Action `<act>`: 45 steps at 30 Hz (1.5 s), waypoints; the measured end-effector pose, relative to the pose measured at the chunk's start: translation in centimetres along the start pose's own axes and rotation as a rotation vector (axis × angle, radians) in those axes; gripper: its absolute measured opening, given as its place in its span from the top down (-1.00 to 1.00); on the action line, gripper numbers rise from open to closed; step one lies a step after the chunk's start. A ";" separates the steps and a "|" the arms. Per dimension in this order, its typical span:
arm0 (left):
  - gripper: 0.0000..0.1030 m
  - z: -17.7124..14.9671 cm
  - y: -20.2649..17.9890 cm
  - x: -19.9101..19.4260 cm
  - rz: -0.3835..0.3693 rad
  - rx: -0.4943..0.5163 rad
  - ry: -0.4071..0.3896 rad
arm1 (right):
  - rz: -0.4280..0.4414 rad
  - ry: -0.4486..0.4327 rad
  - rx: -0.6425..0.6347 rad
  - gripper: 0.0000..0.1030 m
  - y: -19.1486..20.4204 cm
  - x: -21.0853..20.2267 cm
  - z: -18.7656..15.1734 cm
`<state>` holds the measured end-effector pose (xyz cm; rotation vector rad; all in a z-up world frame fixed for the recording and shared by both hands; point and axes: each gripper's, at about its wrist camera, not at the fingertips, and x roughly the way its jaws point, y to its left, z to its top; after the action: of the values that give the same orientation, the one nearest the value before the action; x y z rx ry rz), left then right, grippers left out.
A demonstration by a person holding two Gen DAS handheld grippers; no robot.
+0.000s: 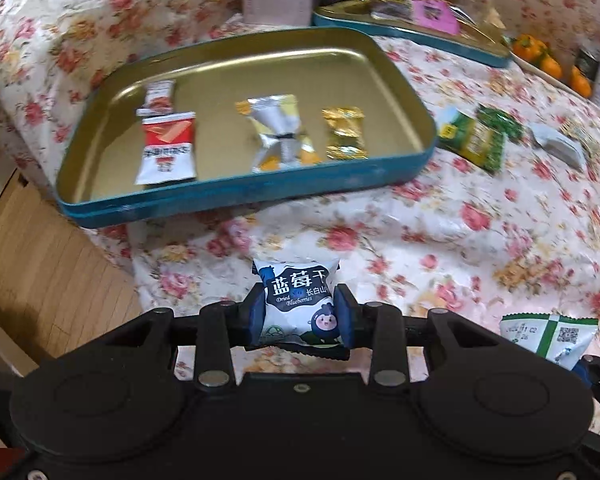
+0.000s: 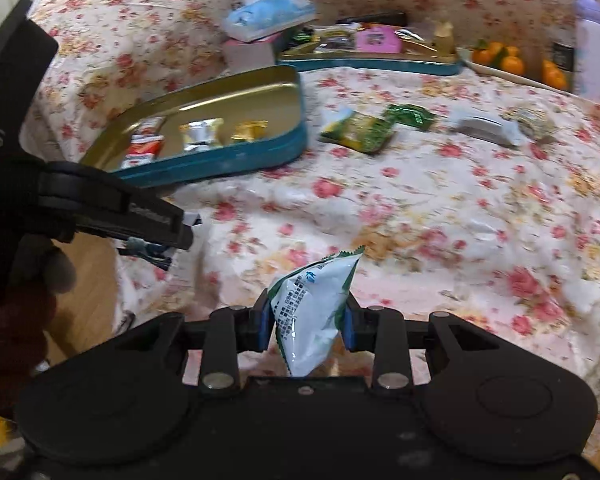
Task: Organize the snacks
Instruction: 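Carry both packets over the gold metal tray and lower them in, then open both tools to release the packets into the tray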
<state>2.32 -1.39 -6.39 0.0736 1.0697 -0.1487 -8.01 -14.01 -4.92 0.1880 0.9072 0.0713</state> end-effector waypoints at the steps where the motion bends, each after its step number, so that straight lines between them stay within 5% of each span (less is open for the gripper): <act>1: 0.14 0.2 0.4 -0.1 0.003 -0.008 -0.006 | 0.006 -0.002 -0.004 0.32 0.4 0.1 0.3; 17: 0.14 5.8 9.0 -1.0 0.092 -0.183 -0.147 | 0.065 -0.059 -0.076 0.32 4.4 1.9 6.5; 26: 0.14 8.9 12.7 0.8 0.151 -0.270 -0.162 | 0.062 -0.090 -0.081 0.32 5.5 4.0 10.6; 45: 0.13 14.7 10.7 6.6 0.099 -0.218 -0.139 | -0.021 -0.141 -0.116 0.32 6.3 12.3 18.4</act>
<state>19.88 6.64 -5.30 -0.0791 0.9356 0.0519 14.11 -8.49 -2.18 0.0745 0.7622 0.0899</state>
